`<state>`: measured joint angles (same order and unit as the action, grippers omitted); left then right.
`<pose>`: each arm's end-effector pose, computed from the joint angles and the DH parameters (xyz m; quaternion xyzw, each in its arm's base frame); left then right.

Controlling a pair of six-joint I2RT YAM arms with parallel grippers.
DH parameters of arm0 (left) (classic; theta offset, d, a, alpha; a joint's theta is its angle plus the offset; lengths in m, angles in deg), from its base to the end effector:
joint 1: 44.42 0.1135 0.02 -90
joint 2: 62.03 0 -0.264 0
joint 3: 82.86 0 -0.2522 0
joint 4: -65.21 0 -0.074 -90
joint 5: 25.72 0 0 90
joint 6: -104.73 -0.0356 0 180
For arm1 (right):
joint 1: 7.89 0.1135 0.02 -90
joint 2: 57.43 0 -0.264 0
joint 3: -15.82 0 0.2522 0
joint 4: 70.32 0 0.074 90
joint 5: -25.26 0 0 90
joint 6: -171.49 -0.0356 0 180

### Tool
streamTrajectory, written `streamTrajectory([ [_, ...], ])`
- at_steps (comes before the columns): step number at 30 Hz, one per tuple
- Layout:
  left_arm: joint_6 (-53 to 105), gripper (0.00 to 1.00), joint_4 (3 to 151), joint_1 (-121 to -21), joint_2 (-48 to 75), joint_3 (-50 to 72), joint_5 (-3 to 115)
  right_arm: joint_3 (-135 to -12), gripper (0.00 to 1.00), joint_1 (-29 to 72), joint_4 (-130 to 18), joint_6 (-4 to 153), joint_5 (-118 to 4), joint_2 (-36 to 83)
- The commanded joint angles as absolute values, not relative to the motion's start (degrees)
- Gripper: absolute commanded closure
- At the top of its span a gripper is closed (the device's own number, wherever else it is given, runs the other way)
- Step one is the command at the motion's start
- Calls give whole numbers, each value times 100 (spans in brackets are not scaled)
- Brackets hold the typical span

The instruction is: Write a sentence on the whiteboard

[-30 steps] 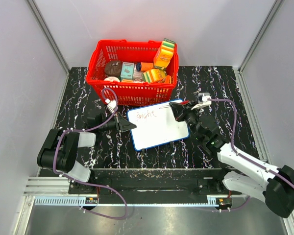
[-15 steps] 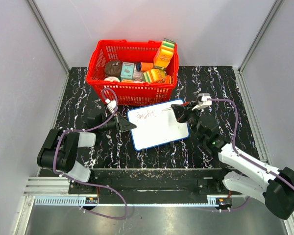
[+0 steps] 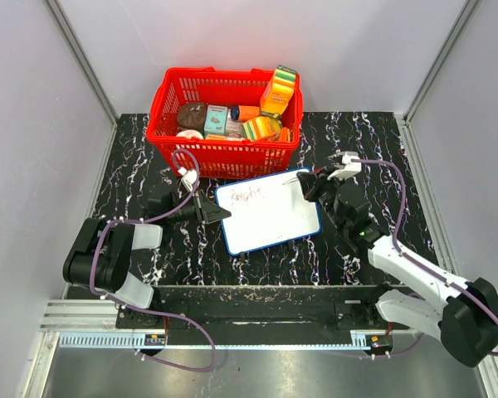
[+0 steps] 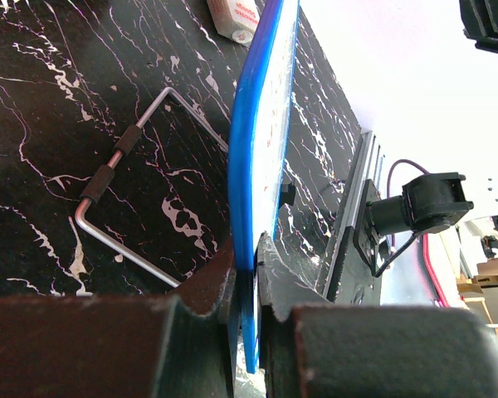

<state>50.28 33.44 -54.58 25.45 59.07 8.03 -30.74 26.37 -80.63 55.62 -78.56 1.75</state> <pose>0.2525 -0.0753 0.1573 0.1150 0.7556 -0.5528 0.3320 0.2026 0.1277 0.2807 0.0307 0.7202 0.2694 0.6386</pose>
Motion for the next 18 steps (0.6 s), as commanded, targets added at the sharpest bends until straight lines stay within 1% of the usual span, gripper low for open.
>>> streamTrajectory([
  [1,4444,100,3538,-5532,2507,5816,1198,-3547,100,2507,-8064,5784,-7845,392],
  [7,4444,100,3547,-5523,2507,5816,1198,-3793,100,2481,-8055,5864,-7828,813],
  [18,4444,100,3547,-5541,2525,5807,1189,-3829,100,2481,-8433,5899,-7757,1113],
])
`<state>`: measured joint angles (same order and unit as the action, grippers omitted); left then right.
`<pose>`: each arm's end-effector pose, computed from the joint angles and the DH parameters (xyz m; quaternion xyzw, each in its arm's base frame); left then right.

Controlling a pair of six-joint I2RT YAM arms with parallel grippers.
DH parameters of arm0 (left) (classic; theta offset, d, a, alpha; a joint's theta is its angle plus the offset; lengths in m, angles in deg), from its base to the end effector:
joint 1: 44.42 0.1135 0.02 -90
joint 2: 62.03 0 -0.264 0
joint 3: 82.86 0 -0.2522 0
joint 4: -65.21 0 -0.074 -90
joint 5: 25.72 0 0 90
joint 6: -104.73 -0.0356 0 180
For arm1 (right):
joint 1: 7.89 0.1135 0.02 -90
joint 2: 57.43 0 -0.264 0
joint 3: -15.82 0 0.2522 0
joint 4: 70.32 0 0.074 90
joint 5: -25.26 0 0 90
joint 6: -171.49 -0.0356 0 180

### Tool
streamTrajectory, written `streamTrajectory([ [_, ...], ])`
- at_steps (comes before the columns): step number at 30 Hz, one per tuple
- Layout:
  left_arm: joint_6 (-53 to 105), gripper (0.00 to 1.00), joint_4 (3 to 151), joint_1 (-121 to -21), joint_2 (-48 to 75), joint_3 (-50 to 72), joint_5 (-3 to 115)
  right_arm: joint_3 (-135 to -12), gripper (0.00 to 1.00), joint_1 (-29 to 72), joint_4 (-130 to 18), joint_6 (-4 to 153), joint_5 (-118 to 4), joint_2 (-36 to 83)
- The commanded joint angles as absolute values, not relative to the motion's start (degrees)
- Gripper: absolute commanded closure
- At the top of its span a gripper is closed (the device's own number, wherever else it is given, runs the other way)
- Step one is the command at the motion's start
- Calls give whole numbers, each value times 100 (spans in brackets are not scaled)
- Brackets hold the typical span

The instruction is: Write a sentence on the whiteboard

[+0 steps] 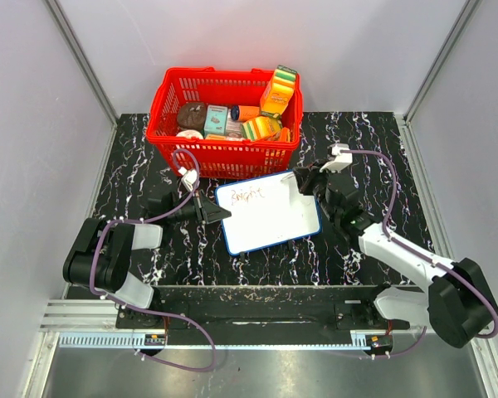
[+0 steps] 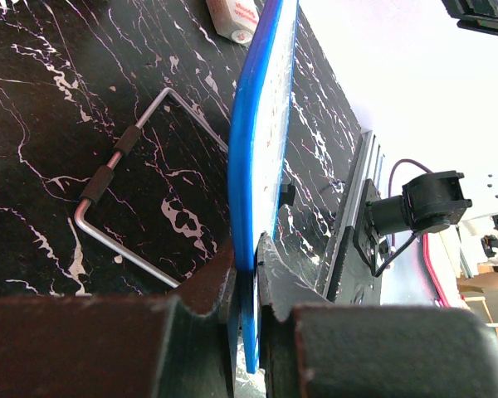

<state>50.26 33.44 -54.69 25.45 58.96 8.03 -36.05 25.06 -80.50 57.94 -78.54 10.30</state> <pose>0.2528 -0.0759 0.1578 0.1164 0.7551 -0.5531 0.3323 0.2317 0.1401 0.2781 0.0201 0.7400 0.2369 0.6291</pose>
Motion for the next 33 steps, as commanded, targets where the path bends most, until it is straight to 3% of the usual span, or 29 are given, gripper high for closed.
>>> streamTrajectory([
  [1,4444,100,3547,-5532,2525,5807,1198,-3820,100,2481,-8477,5890,-7749,1174],
  [33,4418,100,3582,-5550,2516,5798,1198,-3600,100,2472,-8679,5662,-7371,1386],
])
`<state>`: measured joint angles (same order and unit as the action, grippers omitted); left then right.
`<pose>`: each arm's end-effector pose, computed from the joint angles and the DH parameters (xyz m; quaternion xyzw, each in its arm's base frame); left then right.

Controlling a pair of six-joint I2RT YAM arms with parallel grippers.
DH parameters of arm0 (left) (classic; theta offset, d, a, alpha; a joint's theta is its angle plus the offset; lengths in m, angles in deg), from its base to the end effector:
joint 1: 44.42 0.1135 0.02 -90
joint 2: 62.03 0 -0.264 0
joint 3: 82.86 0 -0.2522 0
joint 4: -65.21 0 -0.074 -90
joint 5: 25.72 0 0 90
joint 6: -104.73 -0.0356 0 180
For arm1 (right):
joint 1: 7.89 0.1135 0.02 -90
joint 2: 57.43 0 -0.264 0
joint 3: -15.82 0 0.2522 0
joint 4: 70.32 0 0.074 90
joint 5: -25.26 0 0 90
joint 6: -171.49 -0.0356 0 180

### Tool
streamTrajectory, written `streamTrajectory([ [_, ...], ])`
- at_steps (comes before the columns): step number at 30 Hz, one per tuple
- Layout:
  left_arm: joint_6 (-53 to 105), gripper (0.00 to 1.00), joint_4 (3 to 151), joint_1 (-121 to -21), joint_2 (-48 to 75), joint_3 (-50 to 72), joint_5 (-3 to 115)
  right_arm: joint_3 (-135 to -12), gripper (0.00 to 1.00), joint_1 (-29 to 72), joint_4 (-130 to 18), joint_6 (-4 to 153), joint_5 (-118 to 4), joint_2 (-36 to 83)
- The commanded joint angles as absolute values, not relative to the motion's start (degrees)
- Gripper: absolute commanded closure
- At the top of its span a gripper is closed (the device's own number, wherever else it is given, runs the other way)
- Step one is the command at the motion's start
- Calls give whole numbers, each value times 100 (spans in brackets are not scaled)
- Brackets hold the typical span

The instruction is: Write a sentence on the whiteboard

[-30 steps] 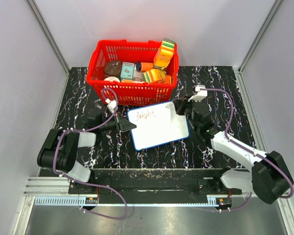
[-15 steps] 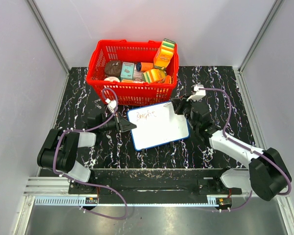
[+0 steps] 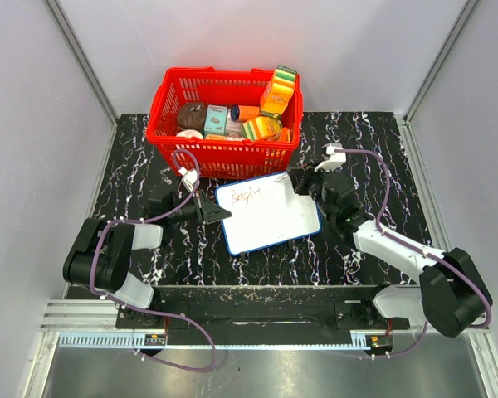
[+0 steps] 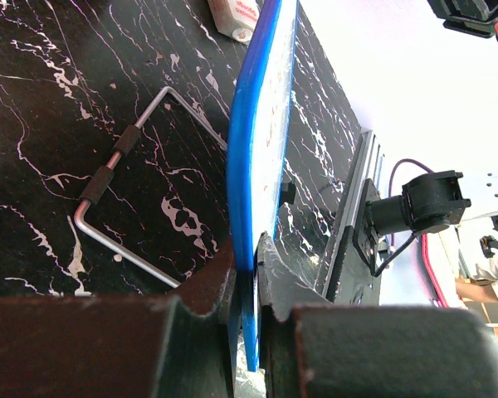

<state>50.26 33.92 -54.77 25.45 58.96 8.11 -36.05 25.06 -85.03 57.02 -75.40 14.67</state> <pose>0.2525 -0.0762 0.1570 0.1144 0.7569 -0.5529 0.3290 0.2419 0.1489 0.2670 0.0078 0.7397 0.2612 0.6201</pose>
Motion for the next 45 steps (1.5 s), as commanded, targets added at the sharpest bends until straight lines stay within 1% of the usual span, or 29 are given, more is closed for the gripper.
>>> streamTrajectory([
  [1,4418,100,3582,-5550,2516,5798,1198,-3583,100,2481,-8662,5662,-7362,1377],
  [22,4391,100,3626,-5576,2507,5781,1233,-3011,100,2481,-8240,5451,-6966,973],
  [32,4391,100,3635,-5576,2516,5772,1233,-3222,100,2481,-8372,5354,-6747,638],
  [45,4383,100,3652,-5567,2507,5772,1224,-3802,100,2481,-8539,5468,-7054,1350],
])
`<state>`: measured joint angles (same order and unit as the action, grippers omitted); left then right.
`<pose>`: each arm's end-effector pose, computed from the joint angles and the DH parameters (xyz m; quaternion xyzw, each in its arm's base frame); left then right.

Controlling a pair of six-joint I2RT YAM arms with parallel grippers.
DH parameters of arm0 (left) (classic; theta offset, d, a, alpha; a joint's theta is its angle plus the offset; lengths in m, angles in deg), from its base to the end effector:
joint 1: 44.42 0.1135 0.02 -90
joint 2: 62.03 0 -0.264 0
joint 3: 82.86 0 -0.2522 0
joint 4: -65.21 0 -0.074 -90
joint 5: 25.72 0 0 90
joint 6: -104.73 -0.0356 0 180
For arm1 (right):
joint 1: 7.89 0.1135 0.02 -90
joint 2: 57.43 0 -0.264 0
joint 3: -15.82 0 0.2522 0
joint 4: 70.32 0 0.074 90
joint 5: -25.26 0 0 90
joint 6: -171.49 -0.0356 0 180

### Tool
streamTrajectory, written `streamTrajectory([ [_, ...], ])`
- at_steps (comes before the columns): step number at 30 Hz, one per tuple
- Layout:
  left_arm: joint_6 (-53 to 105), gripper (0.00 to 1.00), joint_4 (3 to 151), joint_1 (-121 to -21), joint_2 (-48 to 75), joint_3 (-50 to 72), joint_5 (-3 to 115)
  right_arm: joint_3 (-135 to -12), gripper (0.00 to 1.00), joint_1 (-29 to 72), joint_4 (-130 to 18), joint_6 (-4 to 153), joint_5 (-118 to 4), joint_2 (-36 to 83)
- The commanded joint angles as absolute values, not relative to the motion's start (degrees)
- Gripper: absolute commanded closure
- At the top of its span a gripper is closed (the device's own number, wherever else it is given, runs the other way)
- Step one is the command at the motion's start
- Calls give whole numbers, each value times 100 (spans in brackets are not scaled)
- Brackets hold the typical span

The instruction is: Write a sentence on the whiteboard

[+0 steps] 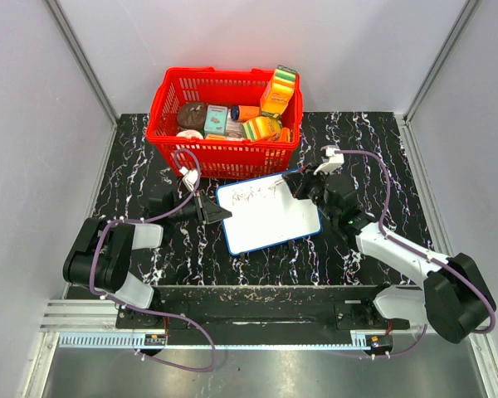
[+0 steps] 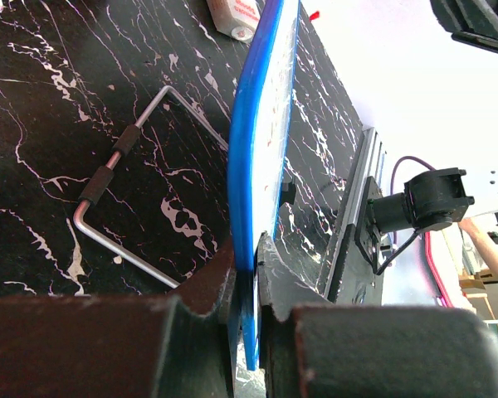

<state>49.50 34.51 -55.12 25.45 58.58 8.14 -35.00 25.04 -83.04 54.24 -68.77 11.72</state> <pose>0.2532 -0.0779 0.1578 0.1207 0.7567 -0.5515 0.3298 0.2317 0.1471 0.2702 -0.0131 0.7407 0.3140 0.5938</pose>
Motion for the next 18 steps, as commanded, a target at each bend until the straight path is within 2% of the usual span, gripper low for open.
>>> streamTrajectory([
  [1,4374,100,3652,-5576,2498,5772,1233,-3793,100,2481,-8539,5477,-7054,1385],
  [18,4365,100,3661,-5576,2498,5772,1242,-3591,100,2481,-8293,5635,-7335,1192],
])
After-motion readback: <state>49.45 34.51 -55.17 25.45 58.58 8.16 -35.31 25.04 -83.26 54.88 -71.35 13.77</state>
